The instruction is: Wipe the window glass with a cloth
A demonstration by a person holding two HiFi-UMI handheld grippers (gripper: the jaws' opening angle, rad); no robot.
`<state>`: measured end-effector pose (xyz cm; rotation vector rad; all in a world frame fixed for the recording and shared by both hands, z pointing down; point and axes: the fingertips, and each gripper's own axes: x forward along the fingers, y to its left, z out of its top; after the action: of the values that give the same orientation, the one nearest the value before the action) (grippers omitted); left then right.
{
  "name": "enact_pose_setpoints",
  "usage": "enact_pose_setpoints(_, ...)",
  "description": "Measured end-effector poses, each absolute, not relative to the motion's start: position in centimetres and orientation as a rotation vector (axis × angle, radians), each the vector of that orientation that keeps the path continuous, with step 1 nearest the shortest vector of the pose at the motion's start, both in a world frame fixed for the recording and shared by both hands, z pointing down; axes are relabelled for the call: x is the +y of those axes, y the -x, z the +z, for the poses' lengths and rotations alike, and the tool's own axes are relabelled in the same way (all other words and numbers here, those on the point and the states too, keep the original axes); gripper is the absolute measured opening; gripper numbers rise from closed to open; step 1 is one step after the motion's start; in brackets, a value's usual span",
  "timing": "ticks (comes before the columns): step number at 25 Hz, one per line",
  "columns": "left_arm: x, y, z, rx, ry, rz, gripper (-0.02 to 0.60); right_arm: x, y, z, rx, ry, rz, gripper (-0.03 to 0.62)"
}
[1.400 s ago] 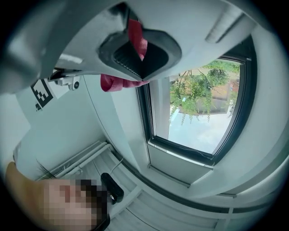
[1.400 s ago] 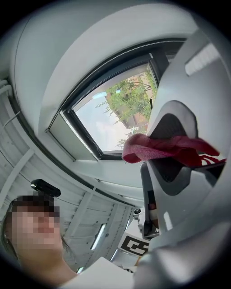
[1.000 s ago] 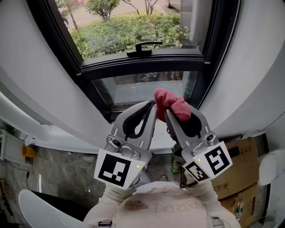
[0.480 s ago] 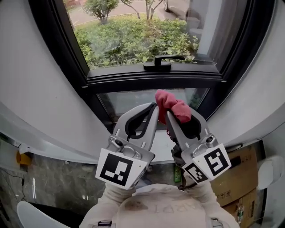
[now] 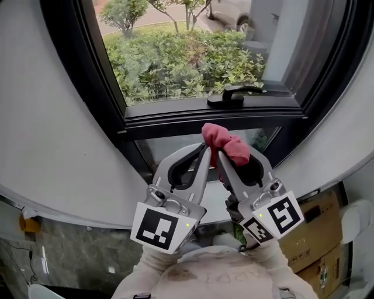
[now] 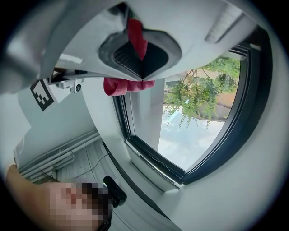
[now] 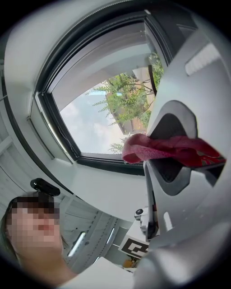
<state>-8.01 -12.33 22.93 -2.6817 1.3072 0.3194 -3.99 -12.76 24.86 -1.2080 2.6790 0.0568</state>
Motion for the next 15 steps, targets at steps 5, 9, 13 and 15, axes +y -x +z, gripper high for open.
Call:
enact_pose_setpoints(5,-14.5,8.5,23.7,1.341,2.694,0.302,0.001,-14.6,4.3,25.7,2.692,1.205,0.027,0.124)
enact_pose_setpoints(9,-16.0,8.2,23.4,1.354,2.678,0.299,0.001,-16.5,3.7,25.6,2.685,1.206,0.018,0.124)
enact_pose_setpoints(13,-17.7,8.1,23.2,1.392,2.666,0.293,0.0,-19.0,3.4,24.0,2.676,1.215,0.062,0.124)
enact_pose_setpoints(15,-18.5,8.1,22.8,1.388,2.652,0.314,0.0,-20.5,3.3,22.7,2.668,1.223,0.097,0.124)
